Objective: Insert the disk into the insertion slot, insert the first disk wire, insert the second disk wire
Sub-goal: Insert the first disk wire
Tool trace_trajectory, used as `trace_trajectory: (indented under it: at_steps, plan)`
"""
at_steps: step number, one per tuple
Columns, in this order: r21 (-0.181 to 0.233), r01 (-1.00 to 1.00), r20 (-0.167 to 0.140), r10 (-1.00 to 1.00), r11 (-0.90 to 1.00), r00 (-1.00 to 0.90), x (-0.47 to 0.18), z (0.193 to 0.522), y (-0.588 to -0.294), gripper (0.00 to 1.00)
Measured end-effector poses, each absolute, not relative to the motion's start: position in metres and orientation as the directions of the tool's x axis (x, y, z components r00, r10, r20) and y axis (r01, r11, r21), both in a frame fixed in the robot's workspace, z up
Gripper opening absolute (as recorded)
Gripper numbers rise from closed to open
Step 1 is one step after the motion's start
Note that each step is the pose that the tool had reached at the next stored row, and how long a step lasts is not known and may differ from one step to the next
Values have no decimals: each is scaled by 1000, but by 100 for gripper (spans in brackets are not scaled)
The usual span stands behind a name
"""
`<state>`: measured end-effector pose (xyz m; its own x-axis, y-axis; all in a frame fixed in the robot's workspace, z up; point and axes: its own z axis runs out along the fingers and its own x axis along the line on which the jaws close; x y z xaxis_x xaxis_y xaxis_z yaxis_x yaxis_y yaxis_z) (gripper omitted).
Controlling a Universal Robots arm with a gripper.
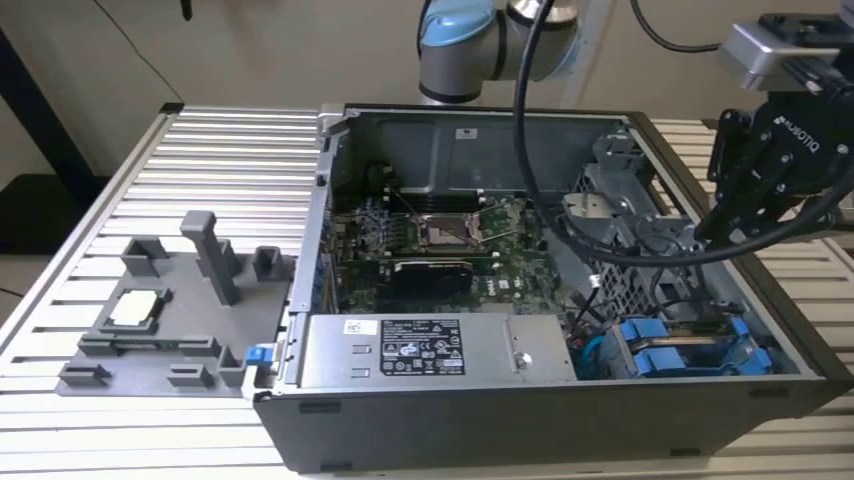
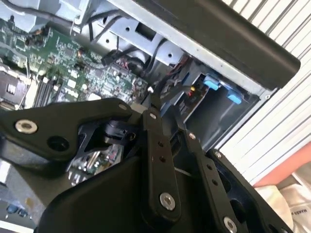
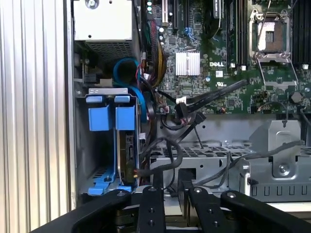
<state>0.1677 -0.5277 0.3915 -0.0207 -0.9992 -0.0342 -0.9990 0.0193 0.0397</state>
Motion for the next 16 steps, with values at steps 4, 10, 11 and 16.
trace_trajectory:
  at_steps: [4,10,11,16]
  plan:
    - [40,-999,-34,-999,19,-21,153,391,-528,27]
    - [39,-999,-34,-999,20,-21,129,391,-528,27]
    - [39,-999,-34,-999,20,-21,125,391,-528,27]
    - [38,-999,-34,-999,19,-20,108,389,-526,27]
